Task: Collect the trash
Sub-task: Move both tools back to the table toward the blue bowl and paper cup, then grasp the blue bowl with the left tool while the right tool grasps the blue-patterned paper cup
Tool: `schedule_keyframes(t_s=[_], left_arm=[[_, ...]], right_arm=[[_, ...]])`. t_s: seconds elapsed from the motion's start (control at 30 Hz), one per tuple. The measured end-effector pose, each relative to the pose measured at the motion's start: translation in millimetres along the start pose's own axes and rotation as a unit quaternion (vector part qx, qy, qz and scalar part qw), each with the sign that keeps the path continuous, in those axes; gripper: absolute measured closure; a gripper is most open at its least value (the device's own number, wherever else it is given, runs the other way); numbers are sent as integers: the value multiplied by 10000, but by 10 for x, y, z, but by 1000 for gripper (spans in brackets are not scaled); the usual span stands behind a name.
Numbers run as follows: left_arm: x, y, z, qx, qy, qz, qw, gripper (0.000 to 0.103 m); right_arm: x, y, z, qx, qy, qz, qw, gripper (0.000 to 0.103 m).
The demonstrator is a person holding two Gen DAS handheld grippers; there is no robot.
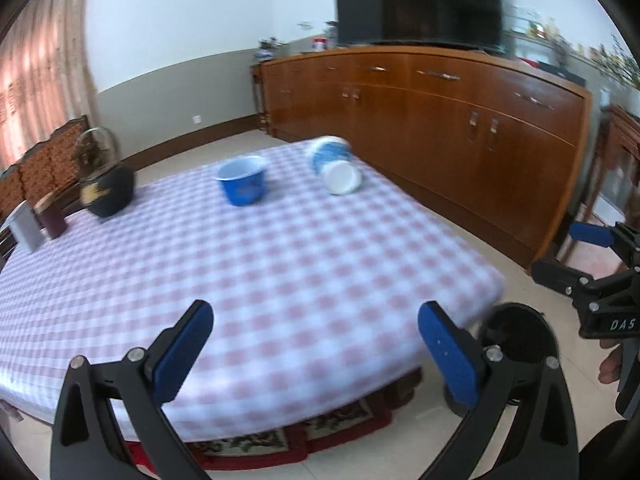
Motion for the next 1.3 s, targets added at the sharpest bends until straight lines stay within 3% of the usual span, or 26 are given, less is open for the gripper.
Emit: schedule_keyframes(t_s=[0.17,0.37,0.6,1.1,1.3], left_arm=[[-38,423,11,-284,-3,-256,9993,0],[-127,698,128,-527,-52,-406,9978,0],[-233,921,430,-522,76,-593,9968,1],[-718,993,1418,-532,168,-653,9963,2],[-864,902,1749,-511,276,-488,9971,3]], right_arm=[[-242,268,153,-151,-132,-88,9998,0],[-536,475,417,-224,57,-124,9997,0],[-803,669,767,-278,50,-245,9993,0],[-1429,659,1998,-430,288,-426,9977,7],[-1641,508,2483,-701,577,-551,9943,18]])
Point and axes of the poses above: each gripper's, at about its wrist camera, not at the fingertips, and z roughly the way its jaws point, y to its left, x to its underside, the point moved 1 cm from there along z, roughly the way its jaws point
